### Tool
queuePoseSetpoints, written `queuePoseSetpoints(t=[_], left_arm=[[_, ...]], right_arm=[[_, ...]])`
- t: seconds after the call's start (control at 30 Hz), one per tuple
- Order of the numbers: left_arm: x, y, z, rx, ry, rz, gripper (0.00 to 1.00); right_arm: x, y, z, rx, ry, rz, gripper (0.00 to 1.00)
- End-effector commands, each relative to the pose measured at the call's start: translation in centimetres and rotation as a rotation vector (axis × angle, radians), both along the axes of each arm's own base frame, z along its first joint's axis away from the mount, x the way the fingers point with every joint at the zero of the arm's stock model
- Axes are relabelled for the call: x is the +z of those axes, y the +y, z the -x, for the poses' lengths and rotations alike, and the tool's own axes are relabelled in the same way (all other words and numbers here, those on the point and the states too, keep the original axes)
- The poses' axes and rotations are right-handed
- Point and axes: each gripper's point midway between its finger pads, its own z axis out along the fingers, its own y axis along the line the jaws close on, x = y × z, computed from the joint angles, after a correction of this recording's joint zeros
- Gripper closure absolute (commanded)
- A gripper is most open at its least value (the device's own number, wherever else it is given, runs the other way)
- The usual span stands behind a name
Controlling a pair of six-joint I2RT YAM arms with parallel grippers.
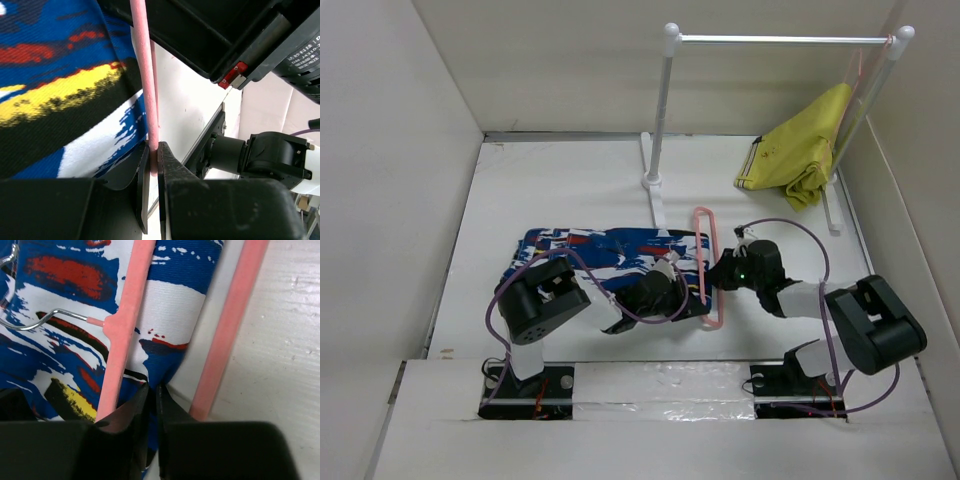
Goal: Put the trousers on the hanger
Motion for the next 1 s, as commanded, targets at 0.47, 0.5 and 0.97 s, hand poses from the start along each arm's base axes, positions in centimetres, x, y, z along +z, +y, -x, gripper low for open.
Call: queuePoseSetpoints(t=[0.47, 0.5, 0.97], left_arm=[[-1.3, 5.0, -2.2, 0.12, -0.009, -0.013, 1.0], [-0.8, 5.1, -2.5, 0.139, -0.028, -0.01, 1.0], [-1.1, 7.2, -3.2, 0.23, -0.072, -0.114, 1.0]], right_arm=[[9.0, -5.6, -2.1, -0.115, -0.248, 0.031, 1.0], [9.2, -6.4, -2.2, -0.134, -0.241, 0.042, 1.0], [12.7, -6.4, -0.1, -0.035, -0.308, -0.123, 1.0]])
